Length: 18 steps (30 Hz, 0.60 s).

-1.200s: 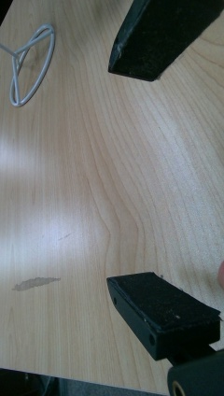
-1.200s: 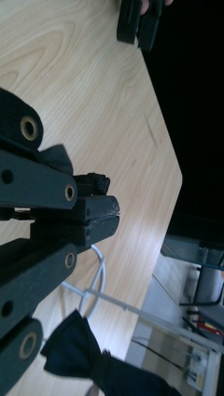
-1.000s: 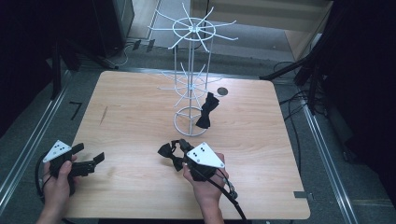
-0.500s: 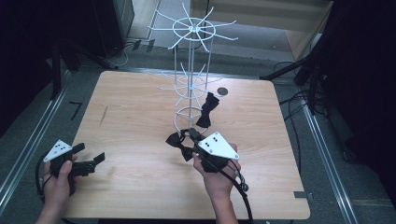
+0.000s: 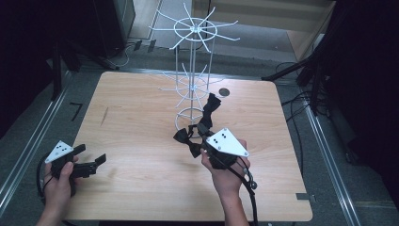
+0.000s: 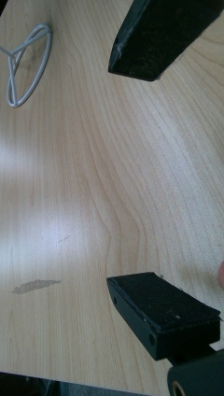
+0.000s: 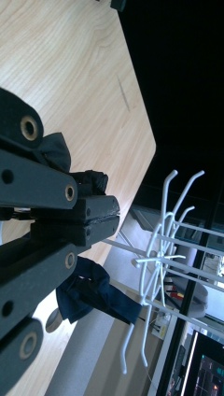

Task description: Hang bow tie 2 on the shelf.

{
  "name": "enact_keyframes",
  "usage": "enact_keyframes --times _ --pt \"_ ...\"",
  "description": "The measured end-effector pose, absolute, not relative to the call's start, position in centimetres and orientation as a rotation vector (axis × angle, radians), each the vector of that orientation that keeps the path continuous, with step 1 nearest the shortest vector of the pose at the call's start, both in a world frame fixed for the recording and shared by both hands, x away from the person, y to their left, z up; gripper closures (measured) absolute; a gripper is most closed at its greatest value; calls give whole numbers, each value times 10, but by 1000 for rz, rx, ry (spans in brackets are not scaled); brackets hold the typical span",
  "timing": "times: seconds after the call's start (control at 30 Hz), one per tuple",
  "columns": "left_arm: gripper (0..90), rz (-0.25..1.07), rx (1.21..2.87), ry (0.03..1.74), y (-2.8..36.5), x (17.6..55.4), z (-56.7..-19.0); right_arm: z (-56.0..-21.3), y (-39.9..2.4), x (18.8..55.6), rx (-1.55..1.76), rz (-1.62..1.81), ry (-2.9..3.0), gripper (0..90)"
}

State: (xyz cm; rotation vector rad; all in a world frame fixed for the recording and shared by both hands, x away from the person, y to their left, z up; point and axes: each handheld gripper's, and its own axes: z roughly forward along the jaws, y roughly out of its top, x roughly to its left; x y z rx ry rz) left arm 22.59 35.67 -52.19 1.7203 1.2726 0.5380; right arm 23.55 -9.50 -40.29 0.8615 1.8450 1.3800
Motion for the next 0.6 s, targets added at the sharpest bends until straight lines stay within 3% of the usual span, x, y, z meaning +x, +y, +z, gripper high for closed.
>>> enact_keyframes --times 0.6 --pt "16 538 1718 1275 357 226 -522 -385 -102 244 849 1372 1805 900"
